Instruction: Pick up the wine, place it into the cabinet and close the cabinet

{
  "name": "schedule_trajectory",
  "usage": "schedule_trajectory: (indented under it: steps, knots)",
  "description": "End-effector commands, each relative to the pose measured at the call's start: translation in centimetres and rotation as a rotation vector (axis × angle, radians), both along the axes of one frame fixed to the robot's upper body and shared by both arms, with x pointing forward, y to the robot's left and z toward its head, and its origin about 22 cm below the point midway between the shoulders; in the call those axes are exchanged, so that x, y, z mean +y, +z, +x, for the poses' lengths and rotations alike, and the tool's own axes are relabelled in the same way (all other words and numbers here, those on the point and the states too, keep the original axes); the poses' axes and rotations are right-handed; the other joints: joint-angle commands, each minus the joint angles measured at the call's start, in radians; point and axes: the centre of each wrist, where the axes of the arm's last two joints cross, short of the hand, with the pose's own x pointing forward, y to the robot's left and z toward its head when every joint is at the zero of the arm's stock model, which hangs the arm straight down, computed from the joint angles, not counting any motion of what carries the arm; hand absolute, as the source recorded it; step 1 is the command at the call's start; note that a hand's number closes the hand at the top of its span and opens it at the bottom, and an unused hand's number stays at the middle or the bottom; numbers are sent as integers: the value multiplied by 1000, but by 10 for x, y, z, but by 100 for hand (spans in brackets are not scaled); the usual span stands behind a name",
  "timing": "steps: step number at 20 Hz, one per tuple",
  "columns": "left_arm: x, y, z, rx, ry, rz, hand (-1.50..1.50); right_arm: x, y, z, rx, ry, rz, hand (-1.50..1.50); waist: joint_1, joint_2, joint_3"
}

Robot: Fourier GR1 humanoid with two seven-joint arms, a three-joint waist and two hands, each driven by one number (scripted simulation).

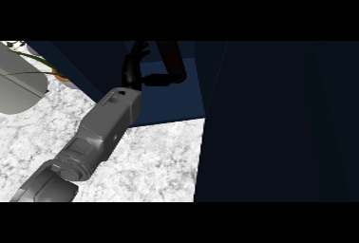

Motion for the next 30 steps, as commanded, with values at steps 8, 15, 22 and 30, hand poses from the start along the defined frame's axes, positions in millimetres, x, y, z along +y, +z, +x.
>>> schedule_trajectory:
  steps: [8,15,22,30]
  knots:
    - [-3,29,13,-85,-140,-157,-150,-4,23,-20,22,51,79,-150,24,-9,-1]
    - [-11,35,13,-179,-262,-295,150,-10,27,-25,37,31,74,-150,39,-18,0]
    - [-51,51,12,-149,-348,-356,-150,-10,29,-31,26,9,86,-150,67,-31,2]
    - [-46,27,2,-118,-383,-390,-150,-14,39,-43,56,11,84,-150,86,-46,1]
